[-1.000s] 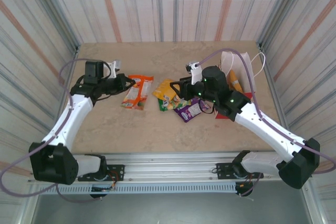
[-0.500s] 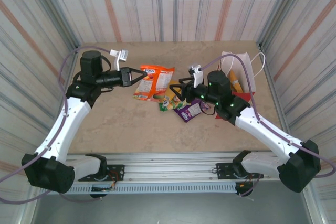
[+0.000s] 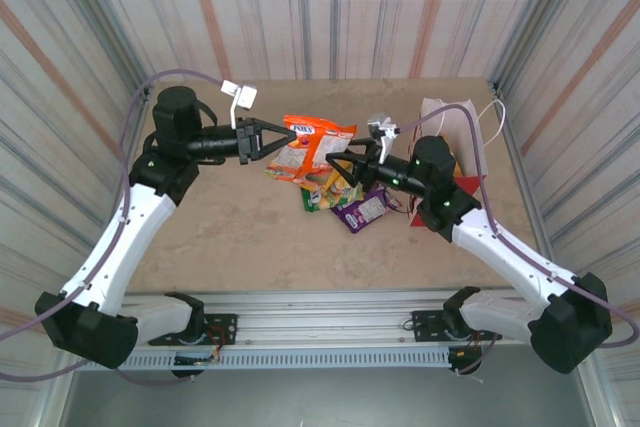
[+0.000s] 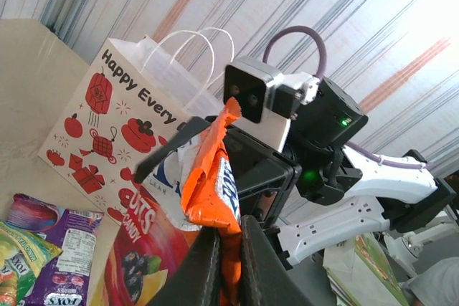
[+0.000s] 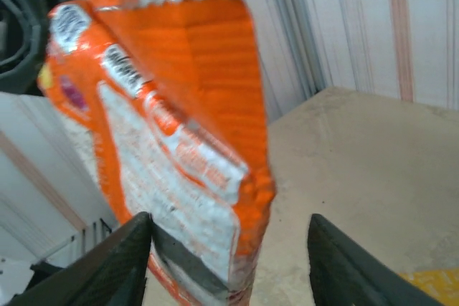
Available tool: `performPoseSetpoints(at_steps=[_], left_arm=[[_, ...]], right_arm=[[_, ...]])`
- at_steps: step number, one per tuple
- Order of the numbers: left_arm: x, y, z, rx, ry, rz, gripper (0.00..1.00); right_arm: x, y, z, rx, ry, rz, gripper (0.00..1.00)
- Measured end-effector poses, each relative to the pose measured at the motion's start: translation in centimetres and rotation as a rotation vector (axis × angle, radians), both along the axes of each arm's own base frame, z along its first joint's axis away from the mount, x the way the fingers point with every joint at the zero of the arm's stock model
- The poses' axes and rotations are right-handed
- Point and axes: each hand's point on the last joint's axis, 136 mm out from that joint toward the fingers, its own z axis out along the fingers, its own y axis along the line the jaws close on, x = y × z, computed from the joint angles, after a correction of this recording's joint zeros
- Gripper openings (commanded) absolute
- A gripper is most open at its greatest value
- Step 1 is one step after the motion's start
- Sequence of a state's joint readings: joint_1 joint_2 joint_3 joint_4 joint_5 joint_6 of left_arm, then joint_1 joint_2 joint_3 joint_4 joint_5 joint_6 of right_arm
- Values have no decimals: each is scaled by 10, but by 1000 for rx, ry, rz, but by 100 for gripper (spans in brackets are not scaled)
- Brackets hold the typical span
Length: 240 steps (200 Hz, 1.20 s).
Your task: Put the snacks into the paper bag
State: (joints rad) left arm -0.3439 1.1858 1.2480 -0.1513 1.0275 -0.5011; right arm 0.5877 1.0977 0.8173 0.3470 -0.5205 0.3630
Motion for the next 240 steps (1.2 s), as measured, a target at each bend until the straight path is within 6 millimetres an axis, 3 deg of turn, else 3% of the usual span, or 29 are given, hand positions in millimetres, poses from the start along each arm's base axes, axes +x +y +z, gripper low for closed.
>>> performPoseSetpoints(at_steps=[49,87,95,117,133,162,195,240], left_arm=[[20,-4,-16,24,38,45,0],[31,-13,-28,38,58,48,2],[34,-14,-31,42,65,52,8],[38,-16,-36,52,76,65,40],[44,-14,-39,67,79,99,55],[55,-8,-49,101,111,180,60],[66,-1,-68,138,159,260,60],[71,7,-121,222,285,329,58]], right_arm=[[-22,-9,20,50,-46,42,14],[-27,-18,27,51,-56,11,0],[-25,-20,25,45,-47,-6,0],[-19,-25,20,29,-26,-61,0],[-15,-32,18,21,-17,-111,0],[-7,-47,25,4,-29,-217,0],[10,-75,68,19,-93,-378,0],[30,-151,153,96,-216,-678,0]])
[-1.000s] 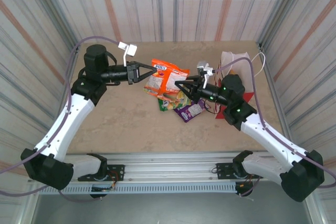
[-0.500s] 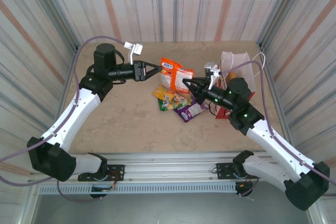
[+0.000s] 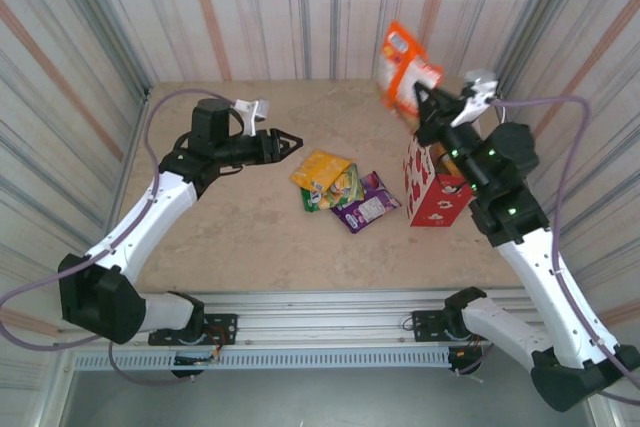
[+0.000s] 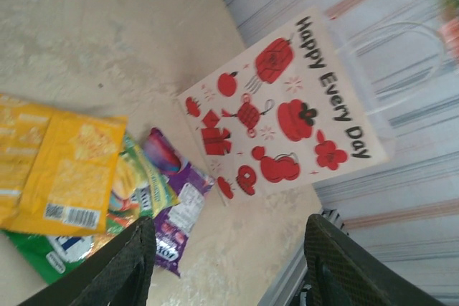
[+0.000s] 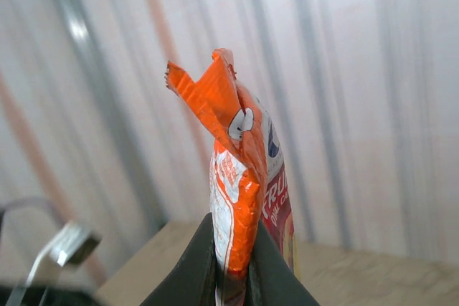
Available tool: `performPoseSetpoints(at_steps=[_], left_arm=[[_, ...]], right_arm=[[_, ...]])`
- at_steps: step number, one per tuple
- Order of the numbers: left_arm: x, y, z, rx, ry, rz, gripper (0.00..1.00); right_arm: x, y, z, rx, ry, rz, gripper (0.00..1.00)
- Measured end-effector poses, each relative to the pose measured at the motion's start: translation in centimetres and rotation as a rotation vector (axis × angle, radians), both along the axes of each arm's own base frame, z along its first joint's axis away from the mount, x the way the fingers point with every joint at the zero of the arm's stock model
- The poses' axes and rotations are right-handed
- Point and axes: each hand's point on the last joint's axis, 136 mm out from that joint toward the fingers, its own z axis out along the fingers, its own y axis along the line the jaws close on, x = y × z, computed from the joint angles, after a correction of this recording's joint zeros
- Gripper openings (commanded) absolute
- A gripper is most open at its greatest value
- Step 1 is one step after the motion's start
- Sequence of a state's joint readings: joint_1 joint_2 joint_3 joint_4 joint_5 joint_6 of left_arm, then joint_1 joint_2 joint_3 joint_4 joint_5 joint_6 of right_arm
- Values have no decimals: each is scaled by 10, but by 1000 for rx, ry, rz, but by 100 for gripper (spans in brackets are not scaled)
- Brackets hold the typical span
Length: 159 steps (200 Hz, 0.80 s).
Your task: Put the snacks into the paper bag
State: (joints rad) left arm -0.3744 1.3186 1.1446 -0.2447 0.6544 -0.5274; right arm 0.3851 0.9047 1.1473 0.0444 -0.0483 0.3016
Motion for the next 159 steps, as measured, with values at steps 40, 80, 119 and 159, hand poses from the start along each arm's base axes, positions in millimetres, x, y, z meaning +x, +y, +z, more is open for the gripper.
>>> performPoseSetpoints(at_steps=[40,80,119,159], left_arm=[[6,1,-25,37,65,18,57],[11,0,-40,55,100,25,57],[17,-2,-67,87,174,31,56],[18,-2,-85,102,235,38,55]], right_arm=[[9,-64,40,35,-38,-243,0],[21,-116,5,3,94,-439,0],[21,-126,-69,-41,278,-460,0],[23,-120,-132,-59,435,-420,0]])
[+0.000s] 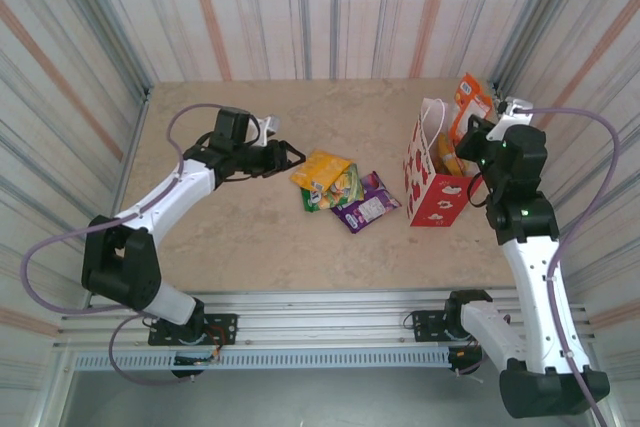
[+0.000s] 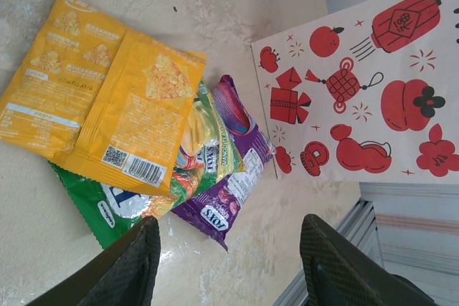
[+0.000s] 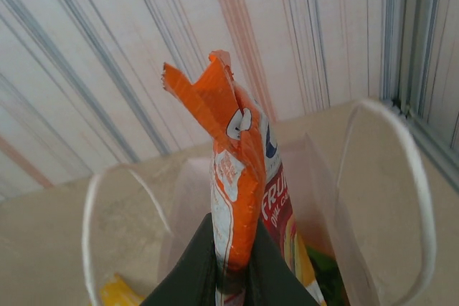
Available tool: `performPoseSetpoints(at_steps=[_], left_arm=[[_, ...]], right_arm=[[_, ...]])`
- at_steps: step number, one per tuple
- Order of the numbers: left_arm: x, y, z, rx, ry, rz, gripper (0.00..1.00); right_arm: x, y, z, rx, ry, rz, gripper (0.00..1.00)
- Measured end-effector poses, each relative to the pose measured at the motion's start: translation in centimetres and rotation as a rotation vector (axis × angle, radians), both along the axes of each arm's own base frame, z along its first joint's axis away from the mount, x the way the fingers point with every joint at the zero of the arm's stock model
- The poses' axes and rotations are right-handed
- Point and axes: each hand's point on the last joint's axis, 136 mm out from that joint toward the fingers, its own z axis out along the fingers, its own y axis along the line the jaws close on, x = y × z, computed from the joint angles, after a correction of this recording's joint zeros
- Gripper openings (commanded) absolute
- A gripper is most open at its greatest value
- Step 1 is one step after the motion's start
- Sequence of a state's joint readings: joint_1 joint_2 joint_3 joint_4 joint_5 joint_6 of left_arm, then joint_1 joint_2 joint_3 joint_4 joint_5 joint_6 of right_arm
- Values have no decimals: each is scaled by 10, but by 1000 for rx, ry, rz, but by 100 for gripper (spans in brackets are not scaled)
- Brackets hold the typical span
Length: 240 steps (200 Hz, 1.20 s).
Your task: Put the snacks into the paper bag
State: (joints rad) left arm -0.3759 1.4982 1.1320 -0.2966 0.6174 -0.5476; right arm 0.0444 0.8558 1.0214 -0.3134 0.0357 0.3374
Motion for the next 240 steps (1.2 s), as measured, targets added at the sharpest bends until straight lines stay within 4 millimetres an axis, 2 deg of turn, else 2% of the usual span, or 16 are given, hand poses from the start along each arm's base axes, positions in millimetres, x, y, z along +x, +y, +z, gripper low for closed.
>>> performPoseSetpoints(at_steps=[10,31,51,98,127,157,195,220,240], left_arm=[[0,-1,-1,0,3,0,55],[-1,-2,-3,1,10,-1,56],[0,-1,-7,10,27,11,56],[1,3,-28,42,89,39,56],[2,5,-47,60,148,59,56],[5,16,-72,68,225,107,55],[7,22,-107,58,319,160,53],[1,14,-111,69,310,127,53],[-4,2,-106,167,209,28,56]], right_arm=[[0,0,-6,4,20,3,7],[1,0,-8,12,24,5,32],[2,0,-6,27,19,13,44],[-4,9,6,42,5,65,46],[-17,28,22,63,-39,171,46],[-32,71,30,76,-47,346,47],[-53,132,17,48,8,556,47],[-65,157,14,26,9,638,47],[-70,169,4,-13,10,675,48]])
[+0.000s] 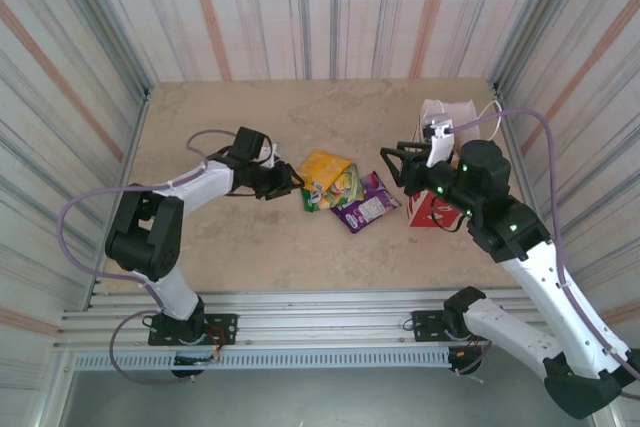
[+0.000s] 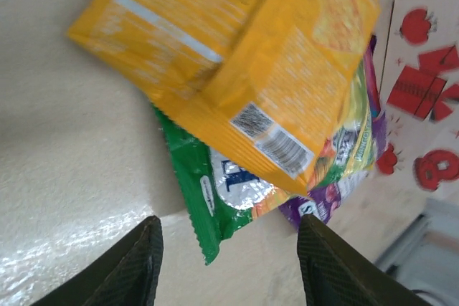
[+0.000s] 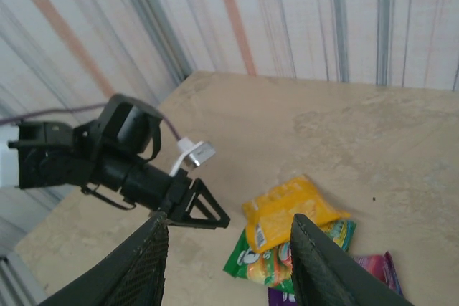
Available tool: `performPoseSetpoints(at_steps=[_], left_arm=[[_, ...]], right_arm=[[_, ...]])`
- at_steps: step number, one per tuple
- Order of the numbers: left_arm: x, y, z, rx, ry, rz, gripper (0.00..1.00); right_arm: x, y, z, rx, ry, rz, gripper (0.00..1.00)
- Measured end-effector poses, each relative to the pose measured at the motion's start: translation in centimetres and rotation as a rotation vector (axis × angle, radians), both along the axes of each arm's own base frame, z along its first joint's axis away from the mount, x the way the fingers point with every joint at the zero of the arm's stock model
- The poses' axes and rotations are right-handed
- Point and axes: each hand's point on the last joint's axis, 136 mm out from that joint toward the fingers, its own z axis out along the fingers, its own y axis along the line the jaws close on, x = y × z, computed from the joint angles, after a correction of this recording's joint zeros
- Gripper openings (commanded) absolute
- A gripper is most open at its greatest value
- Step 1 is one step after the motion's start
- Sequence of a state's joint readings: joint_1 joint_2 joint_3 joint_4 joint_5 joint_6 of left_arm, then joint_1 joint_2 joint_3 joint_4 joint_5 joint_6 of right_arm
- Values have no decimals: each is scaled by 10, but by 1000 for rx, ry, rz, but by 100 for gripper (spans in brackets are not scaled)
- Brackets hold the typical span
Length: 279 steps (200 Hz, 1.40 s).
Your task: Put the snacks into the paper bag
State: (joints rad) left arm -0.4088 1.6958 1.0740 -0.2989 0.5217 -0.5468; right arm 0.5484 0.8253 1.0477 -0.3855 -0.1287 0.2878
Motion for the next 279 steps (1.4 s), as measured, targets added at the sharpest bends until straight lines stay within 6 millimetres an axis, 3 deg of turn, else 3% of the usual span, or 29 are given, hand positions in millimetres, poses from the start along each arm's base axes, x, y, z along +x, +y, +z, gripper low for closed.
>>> performPoseSetpoints(at_steps=[36,65,106,124,164,214,253,279], left_arm=[[-1,-11,24,163,-294,-293,59],[-10,-12,31,332,-563,-563,55],[-20,-12,6,463,-802,-924,47],[-14,-15,-8,495,-874,-1028,50],[1,-27,-17,530,-1049,-1140,50],[2,-39,-33,495,-1095,-1246,49],[5,-46,-44,505,-1100,-1259,38],[14,-48,-39,536,-1120,-1235,27]], right_arm=[[0,3,-14,-63,-20,6,49],[2,1,-15,-81,-58,-4,50],[5,-1,-14,-100,-92,-15,50],[5,-2,-15,-107,-94,-18,51],[6,-4,-16,-121,-105,-24,51],[4,-9,-12,-118,-122,-45,51],[3,-12,-9,-116,-129,-56,51],[4,-12,-10,-118,-127,-59,50]])
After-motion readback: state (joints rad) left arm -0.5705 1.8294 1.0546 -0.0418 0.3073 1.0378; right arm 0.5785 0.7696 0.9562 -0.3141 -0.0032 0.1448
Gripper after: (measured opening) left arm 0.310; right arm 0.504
